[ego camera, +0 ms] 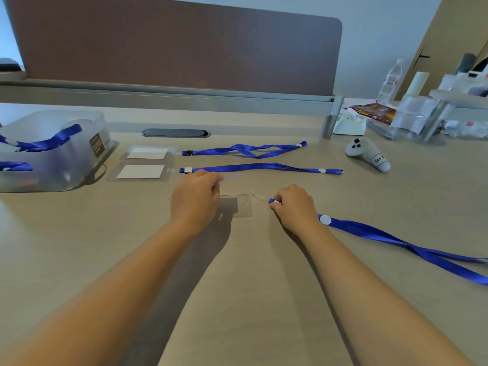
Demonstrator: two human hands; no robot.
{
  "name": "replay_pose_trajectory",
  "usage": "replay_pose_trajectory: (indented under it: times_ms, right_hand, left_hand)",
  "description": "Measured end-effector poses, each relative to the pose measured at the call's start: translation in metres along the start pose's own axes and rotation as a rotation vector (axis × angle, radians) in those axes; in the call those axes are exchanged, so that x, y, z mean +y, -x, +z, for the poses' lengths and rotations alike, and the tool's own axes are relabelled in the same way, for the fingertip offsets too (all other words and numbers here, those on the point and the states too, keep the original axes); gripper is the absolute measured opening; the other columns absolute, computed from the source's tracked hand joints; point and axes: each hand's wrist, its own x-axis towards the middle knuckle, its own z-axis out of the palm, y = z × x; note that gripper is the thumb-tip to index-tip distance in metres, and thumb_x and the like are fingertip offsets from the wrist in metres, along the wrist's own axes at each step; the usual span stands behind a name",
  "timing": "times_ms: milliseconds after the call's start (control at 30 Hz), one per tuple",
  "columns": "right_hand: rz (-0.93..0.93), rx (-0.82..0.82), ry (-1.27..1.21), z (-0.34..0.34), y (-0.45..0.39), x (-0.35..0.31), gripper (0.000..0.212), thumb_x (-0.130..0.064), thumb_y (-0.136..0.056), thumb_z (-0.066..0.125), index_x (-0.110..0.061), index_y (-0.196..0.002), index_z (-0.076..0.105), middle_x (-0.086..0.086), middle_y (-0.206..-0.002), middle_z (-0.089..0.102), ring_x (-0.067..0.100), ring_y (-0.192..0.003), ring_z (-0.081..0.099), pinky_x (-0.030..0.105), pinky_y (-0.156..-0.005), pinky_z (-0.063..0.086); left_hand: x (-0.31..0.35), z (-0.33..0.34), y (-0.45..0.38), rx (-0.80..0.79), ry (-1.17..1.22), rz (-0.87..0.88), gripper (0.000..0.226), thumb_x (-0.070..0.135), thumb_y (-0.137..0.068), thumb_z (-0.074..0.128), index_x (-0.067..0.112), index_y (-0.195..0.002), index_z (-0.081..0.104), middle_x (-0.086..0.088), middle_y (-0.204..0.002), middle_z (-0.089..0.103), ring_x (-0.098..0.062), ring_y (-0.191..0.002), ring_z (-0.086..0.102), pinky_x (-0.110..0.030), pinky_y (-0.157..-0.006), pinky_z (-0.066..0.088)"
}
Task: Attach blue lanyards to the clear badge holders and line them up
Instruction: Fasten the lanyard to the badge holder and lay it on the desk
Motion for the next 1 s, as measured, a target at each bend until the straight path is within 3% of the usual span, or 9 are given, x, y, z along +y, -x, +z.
replay_pose_trajectory:
  times_ms: [167, 267, 333, 400, 500, 600, 700, 867, 1000]
  right_hand:
    - [0.027, -0.033, -0.233, -0.005, 0.006, -0.01, 0.019, -0.017, -0.088, 0.056, -0.006, -0.103, 0.058, 0.006, -0.094, 0.057, 0.017, -0.082, 0.05, 0.026, -0.071, 0.04]
    - [0.004, -0.03, -0.375, -0.014, 0.013, -0.014, 0.001, -0.013, -0.09, 0.052, -0.013, -0.09, 0.05, 0.004, -0.09, 0.052, 0.017, -0.079, 0.049, 0.024, -0.064, 0.04]
    - [0.008, -0.036, -0.586, -0.022, 0.017, -0.022, 0.016, -0.01, -0.091, 0.049, -0.017, -0.078, 0.044, 0.006, -0.089, 0.055, 0.015, -0.068, 0.052, 0.02, -0.056, 0.042]
    - [-0.005, -0.027, -0.744, -0.032, 0.02, -0.032, 0.011, -0.008, -0.092, 0.045, -0.016, -0.084, 0.046, 0.008, -0.091, 0.06, 0.012, -0.059, 0.052, 0.02, -0.054, 0.042]
    - [-0.059, -0.001, -0.804, -0.048, 0.026, -0.046, 0.017, -0.007, -0.093, 0.041, -0.01, -0.104, 0.053, 0.005, -0.087, 0.063, 0.01, -0.054, 0.046, 0.02, -0.051, 0.037]
    - [-0.097, 0.019, -0.879, -0.06, 0.032, -0.058, 0.015, -0.012, -0.092, 0.046, -0.015, -0.082, 0.056, -0.002, -0.067, 0.059, 0.011, -0.051, 0.039, 0.022, -0.053, 0.035]
    - [-0.104, 0.023, -0.917, -0.068, 0.039, -0.069, 0.021, -0.018, -0.091, 0.051, -0.008, -0.075, 0.06, 0.0, -0.059, 0.054, 0.007, -0.049, 0.041, 0.021, -0.054, 0.033]
    - [-0.087, -0.011, -0.923, -0.073, 0.052, -0.081, 0.03, -0.017, -0.09, 0.053, -0.013, -0.06, 0.055, 0.001, -0.054, 0.048, 0.008, -0.047, 0.039, 0.018, -0.048, 0.031]
    - [-0.072, -0.063, -0.921, -0.076, 0.058, -0.089, 0.029, -0.017, -0.091, 0.052, -0.013, -0.062, 0.056, 0.0, -0.053, 0.045, 0.008, -0.046, 0.036, 0.015, -0.043, 0.03]
  left_hand:
    - [0.001, -0.007, -0.003, 0.011, -0.004, -0.036, 0.025, 0.015, -0.093, 0.042, 0.006, -0.104, 0.063, -0.013, -0.109, 0.065, -0.03, -0.098, 0.055, -0.035, -0.075, 0.043]
    - [0.004, -0.01, -0.004, 0.036, 0.041, -0.027, 0.021, 0.012, -0.092, 0.043, 0.002, -0.096, 0.061, -0.018, -0.096, 0.066, -0.026, -0.08, 0.052, -0.036, -0.071, 0.042]
    - [0.006, -0.015, -0.004, 0.054, 0.096, -0.04, 0.018, 0.01, -0.091, 0.043, 0.001, -0.096, 0.058, -0.02, -0.094, 0.066, -0.029, -0.078, 0.053, -0.038, -0.073, 0.046]
    - [0.01, -0.021, -0.003, 0.075, 0.17, -0.05, 0.017, 0.01, -0.092, 0.044, 0.0, -0.101, 0.055, -0.02, -0.097, 0.064, -0.035, -0.085, 0.057, -0.044, -0.077, 0.052]
    - [0.014, -0.032, -0.001, 0.121, 0.332, -0.071, 0.019, 0.01, -0.092, 0.045, 0.004, -0.108, 0.054, -0.009, -0.093, 0.055, -0.028, -0.083, 0.052, -0.042, -0.076, 0.052]
    - [0.017, -0.042, -0.001, 0.091, 0.58, -0.15, 0.023, 0.01, -0.093, 0.043, 0.011, -0.113, 0.054, 0.001, -0.099, 0.05, -0.023, -0.091, 0.05, -0.037, -0.075, 0.05]
    - [0.018, -0.049, 0.002, 0.012, 0.839, -0.238, 0.023, 0.01, -0.093, 0.039, 0.014, -0.108, 0.057, -0.002, -0.103, 0.053, -0.024, -0.101, 0.052, -0.045, -0.091, 0.049]
    - [0.017, -0.057, 0.012, -0.055, 0.888, -0.234, 0.027, 0.012, -0.094, 0.041, 0.01, -0.113, 0.06, 0.0, -0.102, 0.054, -0.025, -0.103, 0.051, -0.046, -0.091, 0.048]
    - [0.016, -0.061, 0.019, -0.045, 0.886, -0.22, 0.032, 0.008, -0.094, 0.041, 0.007, -0.122, 0.054, 0.002, -0.107, 0.049, -0.021, -0.102, 0.047, -0.04, -0.084, 0.046]
